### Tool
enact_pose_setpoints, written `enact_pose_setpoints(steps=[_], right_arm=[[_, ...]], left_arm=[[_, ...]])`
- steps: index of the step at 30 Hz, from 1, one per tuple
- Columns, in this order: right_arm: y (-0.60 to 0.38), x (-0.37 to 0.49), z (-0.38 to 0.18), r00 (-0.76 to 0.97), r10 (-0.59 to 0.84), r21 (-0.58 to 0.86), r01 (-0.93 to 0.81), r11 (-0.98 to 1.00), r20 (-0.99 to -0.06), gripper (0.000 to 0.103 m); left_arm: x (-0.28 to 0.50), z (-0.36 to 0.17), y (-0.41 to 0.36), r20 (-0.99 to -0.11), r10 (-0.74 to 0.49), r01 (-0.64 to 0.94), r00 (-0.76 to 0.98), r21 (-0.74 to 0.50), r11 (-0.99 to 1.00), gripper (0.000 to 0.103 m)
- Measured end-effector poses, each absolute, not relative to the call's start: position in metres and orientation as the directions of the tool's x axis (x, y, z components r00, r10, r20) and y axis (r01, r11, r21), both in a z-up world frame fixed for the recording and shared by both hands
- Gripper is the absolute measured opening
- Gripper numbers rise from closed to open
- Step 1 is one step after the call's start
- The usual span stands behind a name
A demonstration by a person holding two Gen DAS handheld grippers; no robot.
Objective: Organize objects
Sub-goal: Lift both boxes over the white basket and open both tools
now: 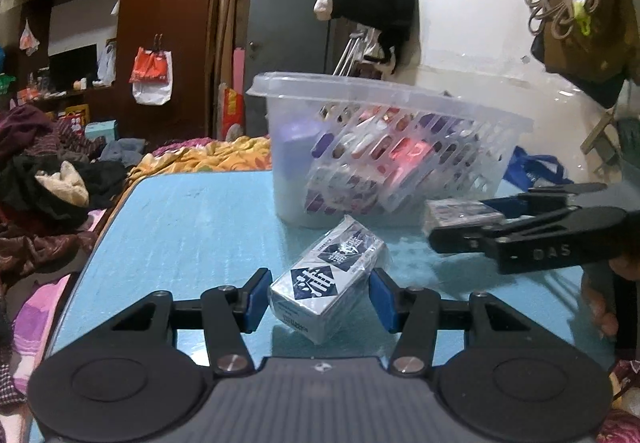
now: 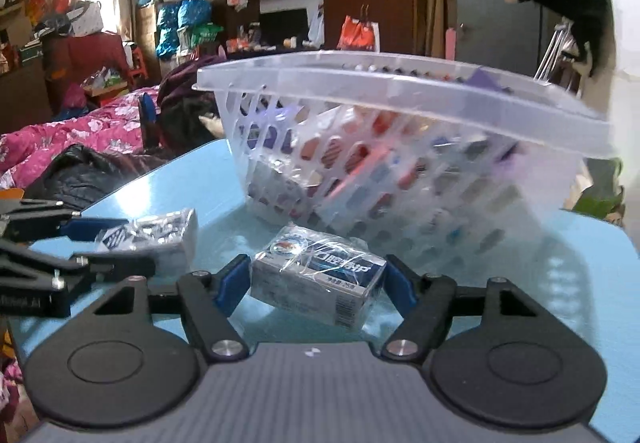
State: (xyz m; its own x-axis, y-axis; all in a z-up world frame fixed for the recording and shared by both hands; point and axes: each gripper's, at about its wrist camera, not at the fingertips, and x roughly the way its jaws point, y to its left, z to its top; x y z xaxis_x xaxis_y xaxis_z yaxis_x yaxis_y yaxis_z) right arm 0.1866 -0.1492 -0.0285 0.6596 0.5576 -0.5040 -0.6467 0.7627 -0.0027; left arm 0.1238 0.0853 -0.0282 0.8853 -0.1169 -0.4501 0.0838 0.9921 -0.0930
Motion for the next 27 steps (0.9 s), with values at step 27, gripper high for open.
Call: enact_pose_setpoints(steps=[27], right_arm=[[-0.132, 0.299, 0.098, 0.851, 0.422, -0.111, -0.474, 0.874, -0.313, 0.077]], left_arm=[[0.281, 0.090, 0.066, -0.374, -0.126, 0.083, 0.919, -0.129, 0.988, 0.070]])
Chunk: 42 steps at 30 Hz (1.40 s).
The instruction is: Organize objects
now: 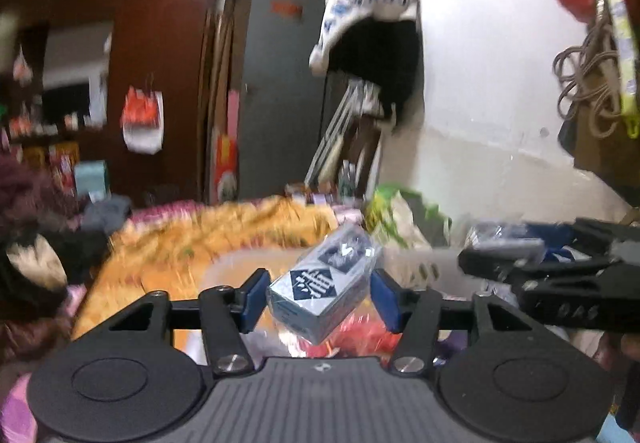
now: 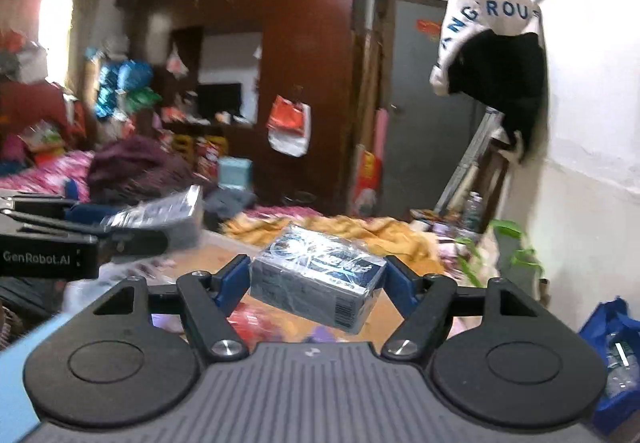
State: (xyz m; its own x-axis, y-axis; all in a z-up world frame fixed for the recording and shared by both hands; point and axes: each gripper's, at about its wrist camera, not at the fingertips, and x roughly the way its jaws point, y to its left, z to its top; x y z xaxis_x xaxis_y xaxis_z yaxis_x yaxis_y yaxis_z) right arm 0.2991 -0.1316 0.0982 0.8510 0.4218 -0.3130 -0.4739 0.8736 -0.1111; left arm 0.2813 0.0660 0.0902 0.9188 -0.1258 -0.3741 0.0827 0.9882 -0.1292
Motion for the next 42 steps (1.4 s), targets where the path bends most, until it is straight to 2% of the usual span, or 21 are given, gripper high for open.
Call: enact_pose_setpoints(steps=[1, 2, 3, 5, 6, 7, 11, 13, 15, 19, 24, 28, 42], right_arm=[[-0.132, 0.302, 0.095, 0.852, 0.413, -0.109, -0.467, 0.878, -0.322, 0.087], [-0.133, 0.305, 0.092, 0.847, 0.414, -0.100, -0.468, 0.878, -0.333, 0.099], [-0.136, 0.305, 0.090, 0.845, 0.420, -0.093, -0.472, 0.876, -0.332, 0.102], [-0.142, 0.300, 0.089, 0.843, 0.436, -0.089, -0.484, 0.871, -0.317, 0.103], [-0.146, 0.293, 0.088, 0.843, 0.438, -0.091, -0.486, 0.869, -0.312, 0.103], [-0.150, 0.287, 0.088, 0.840, 0.447, -0.093, -0.494, 0.865, -0.307, 0.103], [-0.164, 0.263, 0.095, 0.830, 0.488, -0.062, -0.521, 0.852, -0.269, 0.103], [-0.170, 0.251, 0.096, 0.823, 0.508, -0.063, -0.538, 0.841, -0.254, 0.103], [-0.173, 0.239, 0.093, 0.833, 0.495, -0.082, -0.527, 0.846, -0.249, 0.103], [-0.182, 0.239, 0.087, 0.844, 0.457, -0.053, -0.489, 0.871, -0.280, 0.103], [-0.193, 0.245, 0.076, 0.832, 0.456, 0.012, -0.477, 0.879, -0.316, 0.103], [-0.200, 0.245, 0.068, 0.818, 0.468, 0.051, -0.480, 0.876, -0.333, 0.103], [-0.205, 0.240, 0.058, 0.815, 0.478, 0.045, -0.492, 0.869, -0.326, 0.103]], left_arm=[[0.283, 0.085, 0.069, -0.375, -0.133, 0.084, 0.917, -0.145, 0.986, 0.080], [0.282, 0.081, 0.072, -0.364, -0.139, 0.087, 0.921, -0.157, 0.984, 0.082], [0.277, 0.079, 0.076, -0.334, -0.143, 0.090, 0.932, -0.168, 0.982, 0.084], [0.264, 0.077, 0.081, -0.275, -0.161, 0.112, 0.948, -0.186, 0.976, 0.091], [0.257, 0.078, 0.084, -0.260, -0.172, 0.123, 0.950, -0.195, 0.973, 0.099], [0.251, 0.079, 0.086, -0.259, -0.179, 0.127, 0.949, -0.205, 0.970, 0.103], [0.225, 0.086, 0.092, -0.257, -0.213, 0.150, 0.943, -0.245, 0.958, 0.103], [0.216, 0.088, 0.092, -0.242, -0.207, 0.153, 0.948, -0.223, 0.963, 0.103], [0.215, 0.089, 0.088, -0.266, -0.162, 0.115, 0.950, -0.184, 0.976, 0.103], [0.211, 0.088, 0.078, -0.288, -0.091, 0.063, 0.953, -0.106, 0.992, 0.103], [0.213, 0.082, 0.068, -0.331, -0.054, 0.031, 0.942, -0.074, 0.997, 0.103], [0.211, 0.079, 0.057, -0.326, -0.010, -0.004, 0.945, -0.042, 0.999, 0.103], [0.207, 0.071, 0.028, -0.353, -0.004, 0.009, 0.936, 0.014, 1.000, 0.103]])
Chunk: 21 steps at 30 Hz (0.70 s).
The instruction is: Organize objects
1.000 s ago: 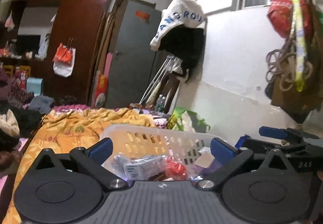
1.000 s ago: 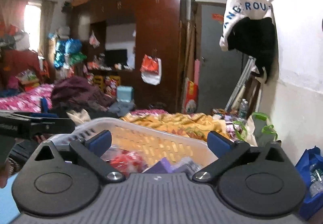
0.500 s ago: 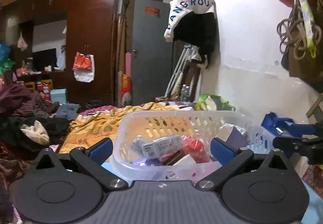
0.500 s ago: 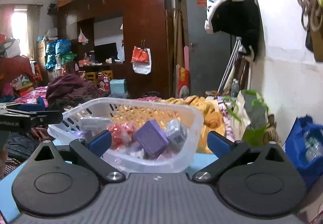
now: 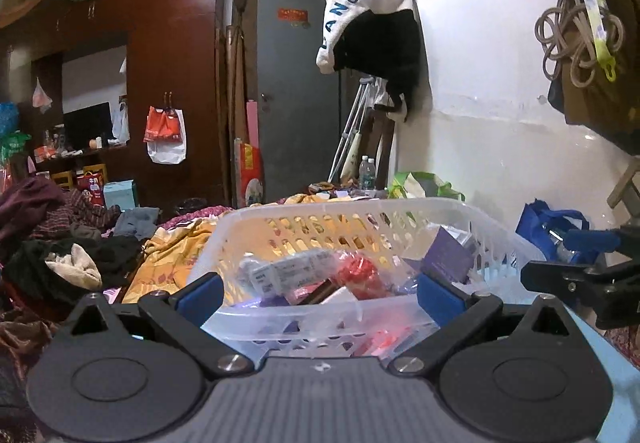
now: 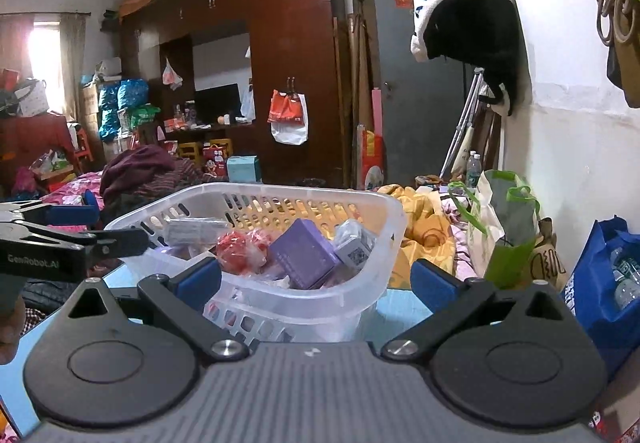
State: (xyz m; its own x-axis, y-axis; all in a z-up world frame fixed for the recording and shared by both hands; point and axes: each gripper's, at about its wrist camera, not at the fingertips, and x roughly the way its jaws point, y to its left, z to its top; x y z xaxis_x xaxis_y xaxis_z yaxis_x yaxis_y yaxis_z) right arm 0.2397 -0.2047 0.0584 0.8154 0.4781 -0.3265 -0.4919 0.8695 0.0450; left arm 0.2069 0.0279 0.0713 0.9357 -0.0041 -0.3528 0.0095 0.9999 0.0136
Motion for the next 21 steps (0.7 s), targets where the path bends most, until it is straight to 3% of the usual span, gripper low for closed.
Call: enact_pose_setpoints(steps=[21], right_arm=[[-0.2042, 0.2371, 0.0606, 0.823, 0.470, 0.035, -0.486, 0.873, -0.319, 0.103]], left_arm=[[0.2064, 0.0655, 0.0207, -0.374, -0.010, 0.017, 0.927, 0.015, 1.000, 0.103]])
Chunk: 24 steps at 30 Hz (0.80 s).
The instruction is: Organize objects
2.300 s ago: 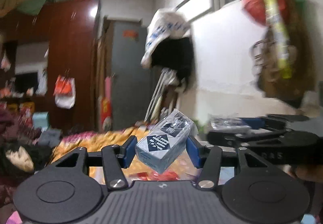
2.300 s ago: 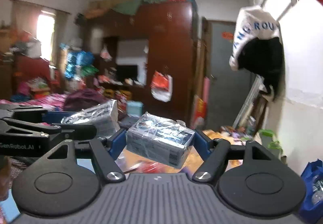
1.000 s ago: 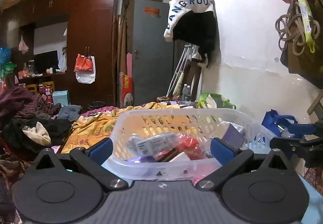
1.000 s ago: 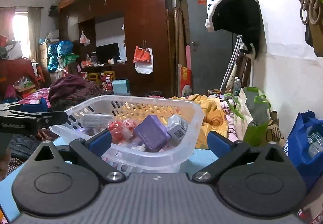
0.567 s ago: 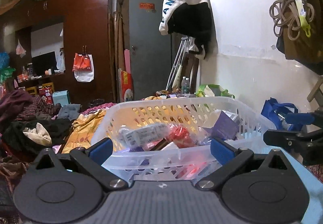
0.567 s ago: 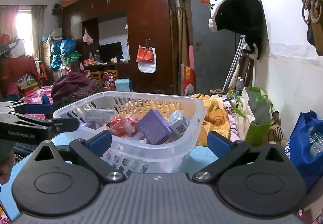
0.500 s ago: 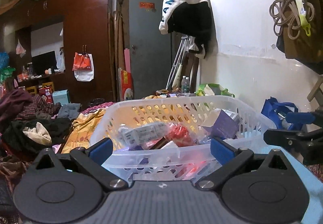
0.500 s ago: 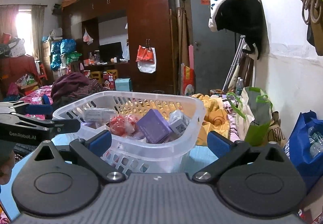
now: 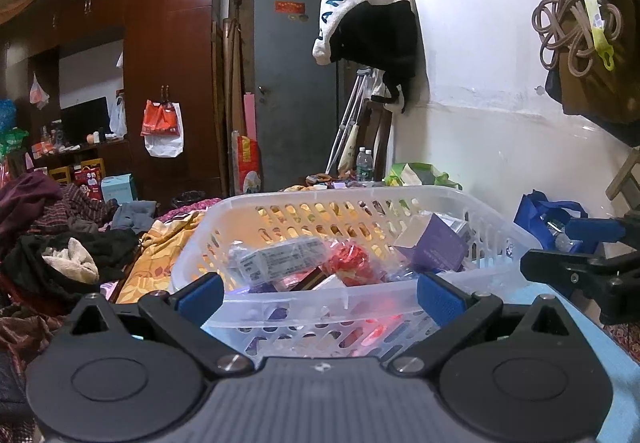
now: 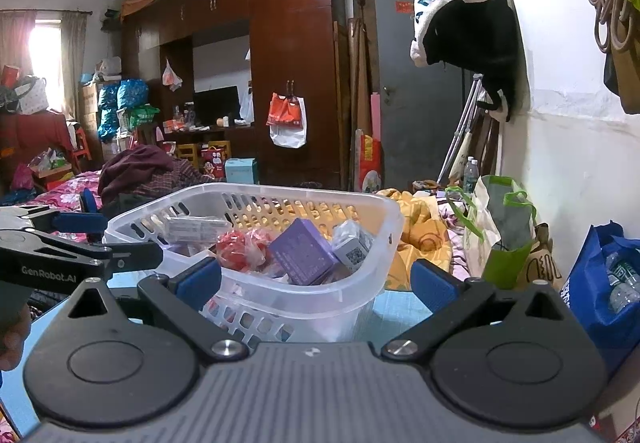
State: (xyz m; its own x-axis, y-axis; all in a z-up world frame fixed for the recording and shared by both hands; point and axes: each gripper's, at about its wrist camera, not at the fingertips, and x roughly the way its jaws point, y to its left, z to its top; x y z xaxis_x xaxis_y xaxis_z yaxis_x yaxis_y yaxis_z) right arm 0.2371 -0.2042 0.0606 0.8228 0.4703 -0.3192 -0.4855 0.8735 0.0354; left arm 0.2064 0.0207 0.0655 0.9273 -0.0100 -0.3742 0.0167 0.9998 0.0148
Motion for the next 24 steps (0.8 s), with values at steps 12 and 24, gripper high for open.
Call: enact_pose_setpoints(steps=[12, 24], right_arm=[[-0.2066, 0.2375, 0.0588, 0.824, 0.467, 0.042, -0.481, 0.876, -0.321, 0.103], [-0.2067, 0.2404, 0.0565, 0.821, 0.466, 0.043, -0.480, 0.876, -0.330, 0.103]], left_arm=[[0.2075, 0.0637, 0.0195, -0.378, -0.007, 0.013, 0.926, 0.012, 1.000, 0.103], [0.2069, 0.0643, 0.0181, -0.376, -0.008, 0.014, 0.927, 0.016, 1.000, 0.103]])
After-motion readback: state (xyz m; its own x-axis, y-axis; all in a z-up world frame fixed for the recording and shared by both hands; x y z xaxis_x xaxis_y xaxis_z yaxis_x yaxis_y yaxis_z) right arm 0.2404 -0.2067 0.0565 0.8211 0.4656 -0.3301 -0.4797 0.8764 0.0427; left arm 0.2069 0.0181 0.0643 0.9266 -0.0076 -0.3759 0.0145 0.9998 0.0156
